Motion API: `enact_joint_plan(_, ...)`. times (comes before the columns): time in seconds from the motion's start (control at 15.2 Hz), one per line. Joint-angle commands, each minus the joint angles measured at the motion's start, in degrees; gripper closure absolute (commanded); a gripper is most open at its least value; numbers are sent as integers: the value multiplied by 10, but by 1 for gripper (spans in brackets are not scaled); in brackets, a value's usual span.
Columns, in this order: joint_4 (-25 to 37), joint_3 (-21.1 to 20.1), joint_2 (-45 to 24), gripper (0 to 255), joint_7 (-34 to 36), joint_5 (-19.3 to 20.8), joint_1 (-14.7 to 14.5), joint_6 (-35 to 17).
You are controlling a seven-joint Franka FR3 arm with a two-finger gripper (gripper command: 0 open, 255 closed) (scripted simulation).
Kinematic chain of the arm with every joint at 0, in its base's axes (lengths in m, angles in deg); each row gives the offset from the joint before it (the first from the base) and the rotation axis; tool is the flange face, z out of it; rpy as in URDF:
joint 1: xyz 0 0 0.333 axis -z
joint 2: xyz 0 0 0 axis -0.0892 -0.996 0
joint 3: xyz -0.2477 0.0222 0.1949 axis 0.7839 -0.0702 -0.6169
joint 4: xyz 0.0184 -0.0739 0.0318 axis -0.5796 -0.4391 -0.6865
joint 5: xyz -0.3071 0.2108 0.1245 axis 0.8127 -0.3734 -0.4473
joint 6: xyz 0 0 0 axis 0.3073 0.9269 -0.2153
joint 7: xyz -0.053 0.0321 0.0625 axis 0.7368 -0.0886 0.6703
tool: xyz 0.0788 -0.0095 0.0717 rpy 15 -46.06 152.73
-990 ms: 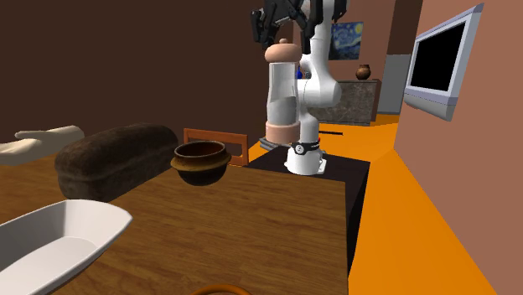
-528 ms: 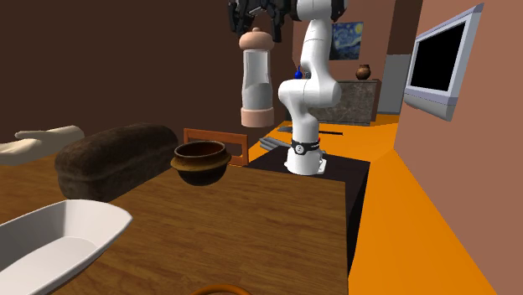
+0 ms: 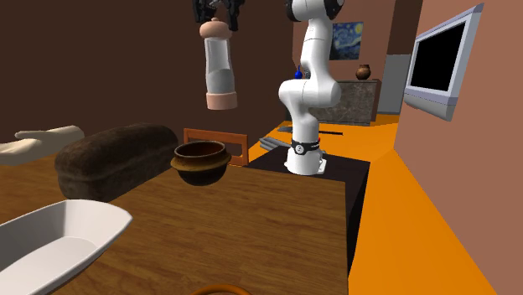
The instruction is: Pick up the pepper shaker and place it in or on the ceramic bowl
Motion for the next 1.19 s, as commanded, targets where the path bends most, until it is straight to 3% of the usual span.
enact_joint_plan(0.0,22,18,-8,255,-26,4,9,17)
enact_joint_plan(0.33,92,66,-48,255,-91,7,31,59)
enact_joint_plan(1.12,-29,63,-21,255,-100,13,33,-36)
